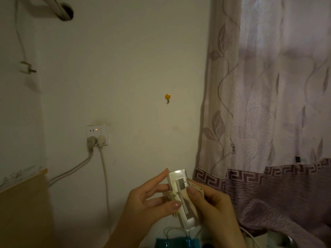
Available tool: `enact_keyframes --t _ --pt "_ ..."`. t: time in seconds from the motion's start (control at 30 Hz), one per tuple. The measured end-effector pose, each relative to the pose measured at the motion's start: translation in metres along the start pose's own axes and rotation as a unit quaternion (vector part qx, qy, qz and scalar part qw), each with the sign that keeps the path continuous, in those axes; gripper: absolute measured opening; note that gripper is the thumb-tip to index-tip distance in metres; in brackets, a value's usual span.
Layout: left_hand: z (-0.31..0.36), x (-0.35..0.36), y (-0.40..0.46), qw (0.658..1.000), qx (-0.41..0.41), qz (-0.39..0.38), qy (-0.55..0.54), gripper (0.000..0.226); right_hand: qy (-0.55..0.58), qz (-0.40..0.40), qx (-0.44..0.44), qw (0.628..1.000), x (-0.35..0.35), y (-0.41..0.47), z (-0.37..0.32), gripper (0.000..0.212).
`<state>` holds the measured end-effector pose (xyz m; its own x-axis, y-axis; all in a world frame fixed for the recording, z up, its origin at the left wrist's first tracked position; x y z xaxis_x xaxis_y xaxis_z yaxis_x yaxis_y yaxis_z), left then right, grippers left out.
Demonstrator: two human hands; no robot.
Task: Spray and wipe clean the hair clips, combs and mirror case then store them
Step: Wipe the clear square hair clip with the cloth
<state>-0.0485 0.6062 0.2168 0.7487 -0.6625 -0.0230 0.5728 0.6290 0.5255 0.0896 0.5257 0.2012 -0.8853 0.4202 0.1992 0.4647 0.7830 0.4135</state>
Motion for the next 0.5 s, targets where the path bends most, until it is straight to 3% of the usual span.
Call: enact_keyframes --t 0.23,0.5 --pt "-0.011 0.005 -0.004 0.995 -0.052 -0.082 0.028 0.084 -0.017 0.048 -0.017 0.999 -0.005 0.006 -0.016 0.038" --pt "-0.011 -0.006 0.0 0.994 -0.063 -0.084 0.043 0.076 -0.005 0.048 -0.019 0.999 -0.017 0.012 -0.021 0.03"
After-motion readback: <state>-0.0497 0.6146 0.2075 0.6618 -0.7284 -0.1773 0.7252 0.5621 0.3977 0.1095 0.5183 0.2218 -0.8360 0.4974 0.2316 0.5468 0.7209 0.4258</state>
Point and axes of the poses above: each hand's wrist, its own y-axis towards the middle knuckle, its own x-axis out of the palm, z = x × y, the point moved 5 cm from there along y, towards the middle knuckle, and after that the axes turned 4 degrees about x, right-handed, at the moved point
